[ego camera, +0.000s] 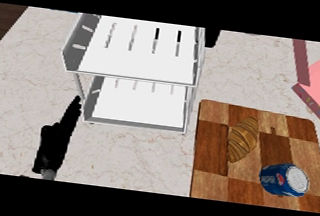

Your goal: Pick the can from the cutting board and place it in the tiered basket

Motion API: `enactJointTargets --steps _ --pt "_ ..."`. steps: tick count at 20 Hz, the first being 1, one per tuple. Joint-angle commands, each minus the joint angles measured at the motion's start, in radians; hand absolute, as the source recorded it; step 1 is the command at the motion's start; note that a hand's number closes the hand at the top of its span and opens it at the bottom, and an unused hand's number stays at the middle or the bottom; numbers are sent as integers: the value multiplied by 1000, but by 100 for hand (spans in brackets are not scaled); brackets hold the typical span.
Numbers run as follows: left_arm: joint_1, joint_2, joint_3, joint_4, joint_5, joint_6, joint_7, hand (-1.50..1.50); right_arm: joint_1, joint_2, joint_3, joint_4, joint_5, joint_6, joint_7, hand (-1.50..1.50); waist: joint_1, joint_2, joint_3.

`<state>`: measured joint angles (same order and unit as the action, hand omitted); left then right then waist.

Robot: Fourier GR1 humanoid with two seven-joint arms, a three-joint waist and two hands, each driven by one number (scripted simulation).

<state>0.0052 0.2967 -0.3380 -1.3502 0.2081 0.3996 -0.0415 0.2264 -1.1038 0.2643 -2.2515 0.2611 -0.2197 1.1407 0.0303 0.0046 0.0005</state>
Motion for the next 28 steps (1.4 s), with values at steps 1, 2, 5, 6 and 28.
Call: enactJointTargets --steps 1,2,5,6,28 --pt "23 -2 3 -4 0 -13 16 0 -124 79 83 46 19 72 186 -150 -1 1 -2" --pt "39 -9 -27 -55 -26 18 48 0 -150 87 78 86 -7 94 170 -150 2 0 -1" --pt "2 -26 24 51 -17 -8 -19 0 -232 135 109 82 13 136 213 -150 -13 0 -2" --pt "54 16 17 -42 -5 -30 19 0 -249 168 136 133 26 132 195 -150 -4 -1 -1" --pt "33 -24 38 -72 -52 10 91 0 -352 291 181 341 -54 308 256 -150 -26 -6 -1"
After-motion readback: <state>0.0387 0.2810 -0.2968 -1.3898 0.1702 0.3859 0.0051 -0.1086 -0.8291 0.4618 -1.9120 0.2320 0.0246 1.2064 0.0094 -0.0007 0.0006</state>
